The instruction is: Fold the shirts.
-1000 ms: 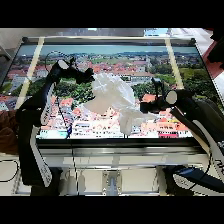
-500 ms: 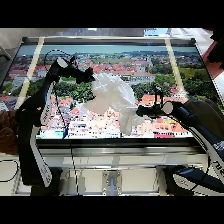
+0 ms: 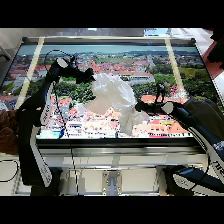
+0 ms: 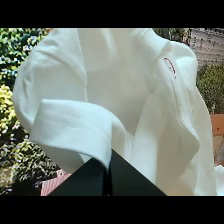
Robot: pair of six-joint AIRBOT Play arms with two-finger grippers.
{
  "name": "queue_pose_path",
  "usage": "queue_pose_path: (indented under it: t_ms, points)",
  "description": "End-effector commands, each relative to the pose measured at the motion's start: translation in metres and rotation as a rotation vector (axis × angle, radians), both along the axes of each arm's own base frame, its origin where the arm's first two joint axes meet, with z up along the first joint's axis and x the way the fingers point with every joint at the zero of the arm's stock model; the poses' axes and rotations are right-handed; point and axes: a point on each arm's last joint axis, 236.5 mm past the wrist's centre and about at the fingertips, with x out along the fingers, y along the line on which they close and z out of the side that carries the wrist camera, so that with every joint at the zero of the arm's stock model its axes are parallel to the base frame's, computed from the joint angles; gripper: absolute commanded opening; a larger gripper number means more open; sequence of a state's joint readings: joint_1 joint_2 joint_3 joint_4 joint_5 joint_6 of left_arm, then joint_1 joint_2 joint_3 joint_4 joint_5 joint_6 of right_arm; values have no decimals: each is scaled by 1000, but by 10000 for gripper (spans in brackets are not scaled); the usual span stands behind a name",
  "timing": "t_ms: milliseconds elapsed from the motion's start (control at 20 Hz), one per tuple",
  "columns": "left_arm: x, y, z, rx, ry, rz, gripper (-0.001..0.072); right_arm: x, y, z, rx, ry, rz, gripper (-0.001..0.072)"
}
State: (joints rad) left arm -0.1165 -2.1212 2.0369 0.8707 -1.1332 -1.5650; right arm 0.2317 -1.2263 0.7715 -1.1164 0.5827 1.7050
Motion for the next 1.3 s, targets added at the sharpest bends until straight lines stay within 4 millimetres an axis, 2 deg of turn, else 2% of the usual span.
queue_pose_path:
  t_ms: [0, 150, 500, 550, 650, 750, 800, 900, 950, 1050, 1100, 1150, 1250]
  points:
    - [-3, 0, 0, 7, -4, -26, 10, 8, 2, 5, 27, -29, -28, 618]
    - [-3, 0, 0, 7, -3, -27, 10, 20, 2, 14, 59, -74, -73, 618]
    - [-3, 0, 0, 9, -7, -32, 10, 27, -1, 18, 92, -87, -134, 609]
    - [-4, 0, 0, 9, -7, -32, 10, 24, -1, 15, 100, -60, -143, 609]
    - [-4, 0, 0, 9, -7, -32, 10, 2, 1, 1, 72, 34, -97, 609]
    - [-3, 0, 0, 9, -8, -32, 10, -18, -6, -16, 29, 119, -88, 609]
    - [-3, 0, 0, 9, -8, -32, 10, -21, -12, -23, 15, 130, -117, 609]
    - [-3, 0, 0, 10, -9, -33, 10, -9, -19, -25, 32, 75, -194, 600]
    - [-3, 0, 0, 13, -18, -41, 10, 1, -20, -22, 53, 32, -228, 521]
    - [-1, 0, 0, 15, -27, -39, 10, 20, -22, -15, 86, -39, -276, 276]
    - [0, 0, 1, 15, -31, -36, 10, 28, -24, -11, 92, -76, -291, 64]
    - [1, 1, 1, 17, -39, -38, 10, 36, -26, -5, 95, -115, -303, 33]
    - [7, 7, 10, 17, -73, -27, 10, 47, -29, 8, 82, -179, -290, 32]
